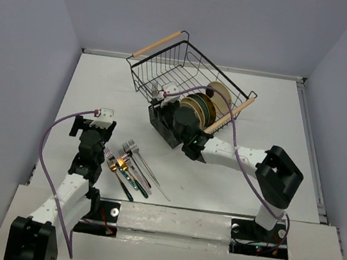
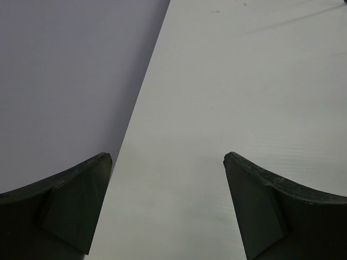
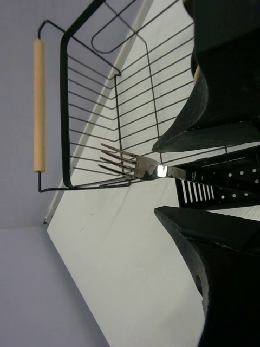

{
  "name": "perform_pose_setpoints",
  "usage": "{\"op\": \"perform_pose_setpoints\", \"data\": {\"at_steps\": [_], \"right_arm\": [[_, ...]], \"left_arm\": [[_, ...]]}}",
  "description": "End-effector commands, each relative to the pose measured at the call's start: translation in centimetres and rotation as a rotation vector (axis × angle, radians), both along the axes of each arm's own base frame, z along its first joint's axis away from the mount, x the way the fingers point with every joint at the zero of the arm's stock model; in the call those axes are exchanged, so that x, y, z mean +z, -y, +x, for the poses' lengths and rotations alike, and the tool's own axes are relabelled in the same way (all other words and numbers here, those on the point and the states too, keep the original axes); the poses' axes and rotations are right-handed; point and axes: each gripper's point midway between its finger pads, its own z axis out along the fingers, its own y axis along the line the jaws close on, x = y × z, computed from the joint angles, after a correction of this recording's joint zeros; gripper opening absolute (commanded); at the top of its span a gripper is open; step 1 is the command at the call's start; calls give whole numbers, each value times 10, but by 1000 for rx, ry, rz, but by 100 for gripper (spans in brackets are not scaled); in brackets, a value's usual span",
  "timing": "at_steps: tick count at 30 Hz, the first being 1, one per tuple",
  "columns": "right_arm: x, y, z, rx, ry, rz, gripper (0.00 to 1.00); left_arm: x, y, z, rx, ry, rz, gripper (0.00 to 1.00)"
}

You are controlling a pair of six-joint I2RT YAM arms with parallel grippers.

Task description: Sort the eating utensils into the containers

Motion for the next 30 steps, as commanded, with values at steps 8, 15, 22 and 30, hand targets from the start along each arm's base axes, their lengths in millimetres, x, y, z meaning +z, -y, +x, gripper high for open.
{"op": "perform_pose_setpoints", "data": {"at_steps": [8,15,22,30], "right_arm": [[-11,-35,-132,278,-438,-344,57],[-119,10,-202,246,-838,-413,47],[-163,11,-241,212,-934,-518,47],[-208,27,-252,128,-1051,-578,47]], "left_arm": [[31,-2,4,16,110,-11,99],[31,0,6,6,107,-12,99],[31,-2,4,16,111,-11,99],[31,-2,4,16,110,-11,99]]}}
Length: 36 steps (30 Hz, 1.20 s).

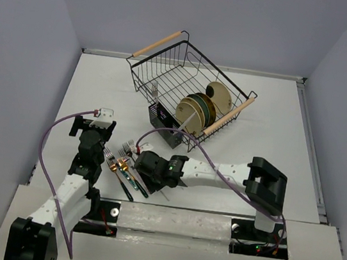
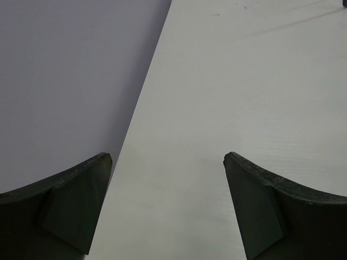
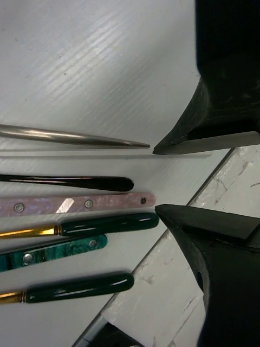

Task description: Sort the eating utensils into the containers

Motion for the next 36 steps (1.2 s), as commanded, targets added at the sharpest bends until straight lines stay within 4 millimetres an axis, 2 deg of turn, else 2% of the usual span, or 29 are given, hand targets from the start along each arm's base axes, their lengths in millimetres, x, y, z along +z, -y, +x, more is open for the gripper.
{"op": "perform_pose_setpoints", "data": {"at_steps": [1,10,16,21,25,26,29,30,32,36], "right_arm": [[-23,12,-8,-60,-74,-59,46],[-51,23,-12,-90,-102,-126,34],[-65,22,-7,-111,-88,-171,32],[-68,22,19,-166,-32,-197,32],[-76,13,38,-169,-5,-217,30],[-75,5,47,-166,9,-208,27],[-76,6,53,-176,18,-215,24],[-76,9,57,-188,19,-220,19],[-78,14,58,-198,26,-233,12],[-79,19,57,-192,30,-244,5]], "left_arm": [[29,-2,4,17,102,-9,99],[28,-2,4,17,97,-7,99],[28,-2,5,15,99,-8,99],[29,-2,4,15,101,-7,99],[29,-2,4,15,103,-8,99],[29,-2,3,17,103,-8,99],[30,-2,4,15,106,-9,99],[29,-2,4,15,105,-9,99],[30,-2,4,15,106,-7,99],[29,-1,4,11,103,-9,99]]}}
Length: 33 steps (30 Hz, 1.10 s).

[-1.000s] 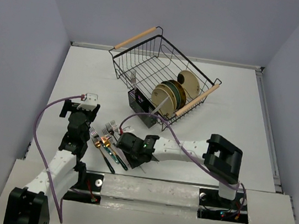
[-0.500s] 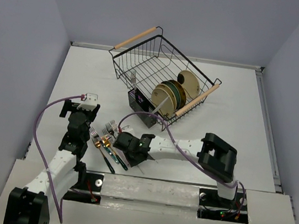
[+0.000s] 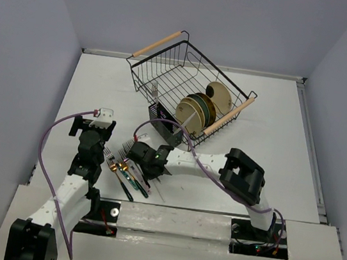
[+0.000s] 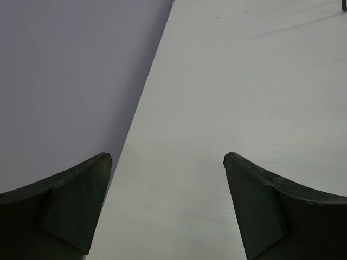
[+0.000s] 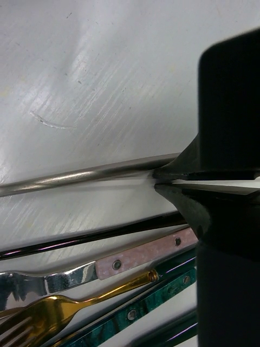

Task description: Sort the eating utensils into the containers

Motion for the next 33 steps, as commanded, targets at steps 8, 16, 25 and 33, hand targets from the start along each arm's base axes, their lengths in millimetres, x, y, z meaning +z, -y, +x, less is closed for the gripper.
{"op": "perform_pose_setpoints", "data": {"at_steps": [8,16,25,33], "right_arm": [[-27,32,6,51,25,-141,0],[19,32,20,149,162,-114,0],[56,11,1,275,188,-24,0],[93,-12,4,299,249,138,0]], "left_arm": [[25,-2,4,16,91,-7,99],[25,-2,4,16,91,-7,99],[25,-3,4,17,86,-6,99],[24,-3,5,19,82,-5,99]]}}
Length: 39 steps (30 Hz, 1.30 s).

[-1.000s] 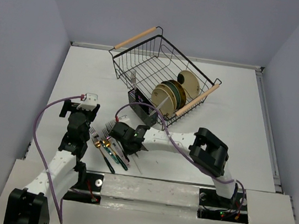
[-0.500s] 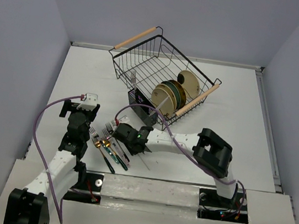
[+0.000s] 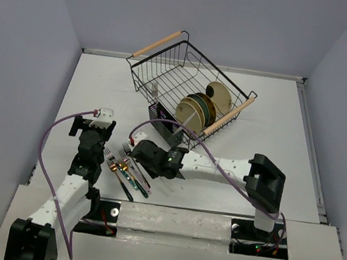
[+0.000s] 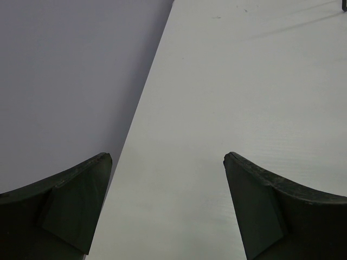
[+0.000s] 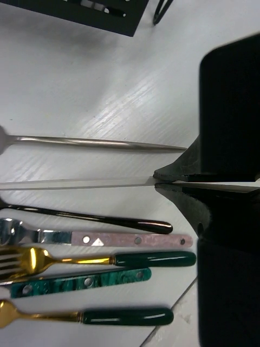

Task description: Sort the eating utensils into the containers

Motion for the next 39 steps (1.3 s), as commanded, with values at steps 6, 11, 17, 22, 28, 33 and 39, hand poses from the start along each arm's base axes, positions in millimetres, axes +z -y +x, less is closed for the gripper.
{"op": "perform_pose_setpoints", "data": {"at_steps": [6,11,17,22,28,33,39], "right_arm": [[126,-50,7,124,179,422,0],[249,-44,26,101,463,753,0],[318,14,87,-200,828,880,0],[323,76,131,-500,955,974,0],[304,93,145,-632,1080,950,0],[286,85,148,-636,1035,945,0],[254,84,145,-636,948,944,0]], "left_arm": [[22,-3,6,18,76,-4,99],[23,-3,5,21,81,-5,99],[23,-4,5,24,82,-4,99],[22,-3,5,20,78,-2,99],[22,-2,6,17,76,-2,99],[21,-3,5,18,76,-2,99],[21,-2,6,17,74,0,99]]}}
